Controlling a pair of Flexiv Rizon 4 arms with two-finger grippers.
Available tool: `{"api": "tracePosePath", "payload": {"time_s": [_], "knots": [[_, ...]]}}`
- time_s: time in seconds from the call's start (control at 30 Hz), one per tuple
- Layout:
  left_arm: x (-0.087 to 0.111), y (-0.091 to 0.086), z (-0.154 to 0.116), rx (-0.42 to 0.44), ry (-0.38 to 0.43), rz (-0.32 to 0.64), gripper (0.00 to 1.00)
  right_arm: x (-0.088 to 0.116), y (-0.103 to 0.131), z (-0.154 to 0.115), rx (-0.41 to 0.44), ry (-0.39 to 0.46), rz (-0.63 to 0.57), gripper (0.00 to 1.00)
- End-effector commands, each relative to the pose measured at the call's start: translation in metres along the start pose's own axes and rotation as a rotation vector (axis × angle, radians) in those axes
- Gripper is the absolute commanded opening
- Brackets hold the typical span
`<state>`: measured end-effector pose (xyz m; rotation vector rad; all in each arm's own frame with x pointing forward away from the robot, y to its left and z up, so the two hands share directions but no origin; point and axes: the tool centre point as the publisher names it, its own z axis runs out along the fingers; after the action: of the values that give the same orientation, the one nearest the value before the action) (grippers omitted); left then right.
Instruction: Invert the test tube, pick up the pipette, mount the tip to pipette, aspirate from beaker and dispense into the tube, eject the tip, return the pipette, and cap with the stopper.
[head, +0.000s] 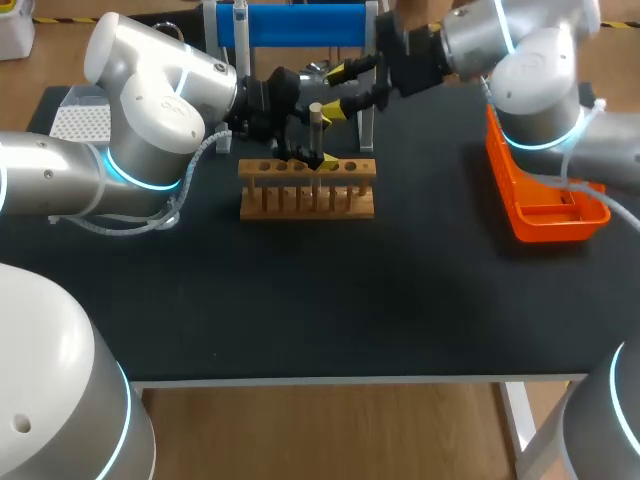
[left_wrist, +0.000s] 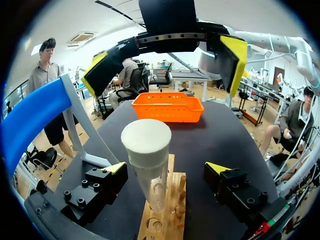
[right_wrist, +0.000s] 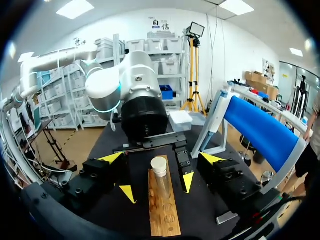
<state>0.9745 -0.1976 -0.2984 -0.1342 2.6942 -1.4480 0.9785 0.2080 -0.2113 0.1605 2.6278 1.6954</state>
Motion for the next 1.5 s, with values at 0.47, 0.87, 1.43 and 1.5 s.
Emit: {"api": "tracePosePath", "payload": {"time_s": [0.47,0.87,1.43,1.5], "knots": [[0.000,0.000,0.000,0.000,0.001,0.000,1.00,0.006,0.007,-0.003,-0.306,0.036,-0.059,0.00],[0.000,0.000,0.000,0.000,0.001,0.000,1.00,0.005,0.012,0.007,-0.333,0.056,-0.055,0.00],[0.000,0.000,0.000,0.000,0.001,0.000,1.00,0.002,0.012,0.015,-0.347,0.065,-0.050,0.00],[0.000,0.000,0.000,0.000,0.001,0.000,1.00,0.002,0.013,0.017,-0.349,0.068,-0.050,0.00]]}}
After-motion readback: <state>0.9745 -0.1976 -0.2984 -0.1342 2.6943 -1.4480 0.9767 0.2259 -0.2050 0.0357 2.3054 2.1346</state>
